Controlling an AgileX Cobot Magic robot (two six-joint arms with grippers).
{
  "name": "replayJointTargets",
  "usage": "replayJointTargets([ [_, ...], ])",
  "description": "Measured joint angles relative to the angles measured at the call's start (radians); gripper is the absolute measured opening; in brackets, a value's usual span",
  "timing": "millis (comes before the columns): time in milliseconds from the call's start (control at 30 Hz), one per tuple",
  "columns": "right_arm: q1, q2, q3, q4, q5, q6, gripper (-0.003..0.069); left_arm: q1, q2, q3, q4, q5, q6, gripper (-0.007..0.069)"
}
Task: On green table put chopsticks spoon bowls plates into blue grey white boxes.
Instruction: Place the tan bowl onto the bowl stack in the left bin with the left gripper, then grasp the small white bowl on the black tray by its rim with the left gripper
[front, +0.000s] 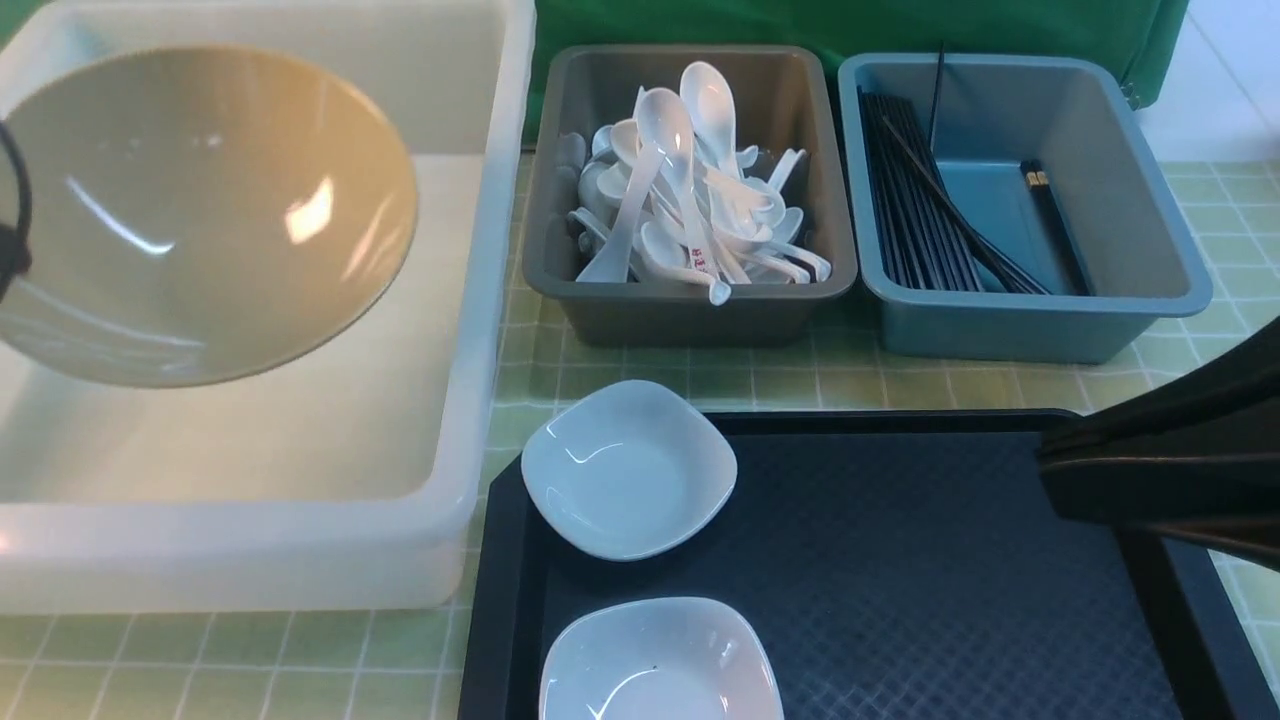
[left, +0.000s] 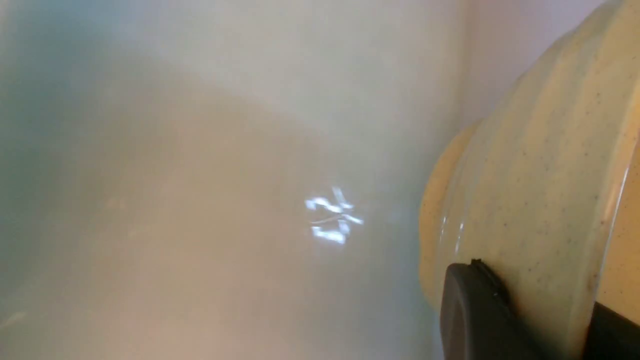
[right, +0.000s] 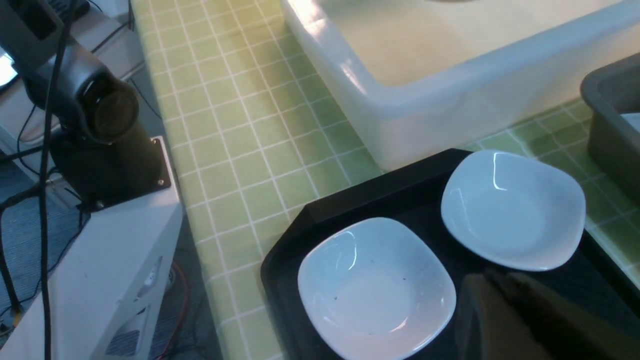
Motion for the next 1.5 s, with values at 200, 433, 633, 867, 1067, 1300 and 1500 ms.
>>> replayJointTargets([
  [200,0.000,0.000,0.000,0.001,0.000,-0.003,0.0047,-0.130,0.073,0.003,0.148,-0.058,-0.101,0.0017],
  [433,0.000,0.000,0.000,0.001,0.018,-0.003,0.0047,-0.267,0.179,0.003,0.329,-0.133,-0.229,0.0015],
  [633,0.000,0.000,0.000,0.002,0.041,-0.004,0.0047,-0.303,0.212,0.002,0.363,-0.150,-0.317,0.0019],
  [867,0.000,0.000,0.000,0.002,0.045,-0.004,0.0047,-0.313,0.215,0.002,0.416,-0.122,-0.386,0.0147],
  [1067,0.000,0.000,0.000,0.002,0.045,-0.004,0.0047,-0.313,0.181,0.001,0.458,-0.122,-0.398,0.0395],
  [1300,0.000,0.000,0.000,0.002,0.045,-0.004,0.0047,-0.313,0.115,-0.064,0.455,-0.050,-0.398,0.0614],
  [1500,0.000,0.000,0.000,0.002,0.053,-0.003,0.0047,-0.352,-0.007,-0.118,0.335,0.039,-0.316,0.0630],
])
